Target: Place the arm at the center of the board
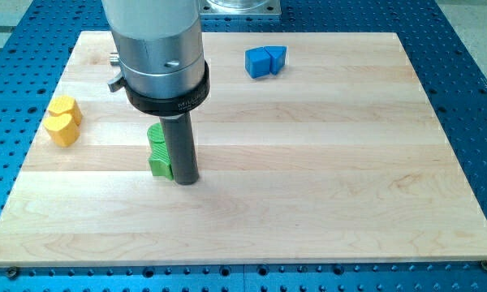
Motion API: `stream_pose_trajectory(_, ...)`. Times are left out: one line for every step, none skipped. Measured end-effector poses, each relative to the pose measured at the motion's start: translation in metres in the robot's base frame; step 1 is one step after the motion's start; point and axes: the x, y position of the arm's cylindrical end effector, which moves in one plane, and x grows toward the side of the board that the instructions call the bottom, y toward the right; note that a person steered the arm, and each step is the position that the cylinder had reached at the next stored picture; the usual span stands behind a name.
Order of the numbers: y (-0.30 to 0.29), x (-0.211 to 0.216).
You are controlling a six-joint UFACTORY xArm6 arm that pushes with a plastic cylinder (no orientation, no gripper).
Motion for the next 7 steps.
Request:
stream_pose_trajectory(0.005, 0.000)
stream_pose_trajectory(0.005, 0.000)
stream_pose_trajectory(0.010, 0.000)
stream_pose_trajectory(0.030, 0.000)
stream_pose_trajectory(0.045, 0.003)
stream_pose_trajectory(0.054, 0.011)
stream_pose_trajectory(0.059, 0.006)
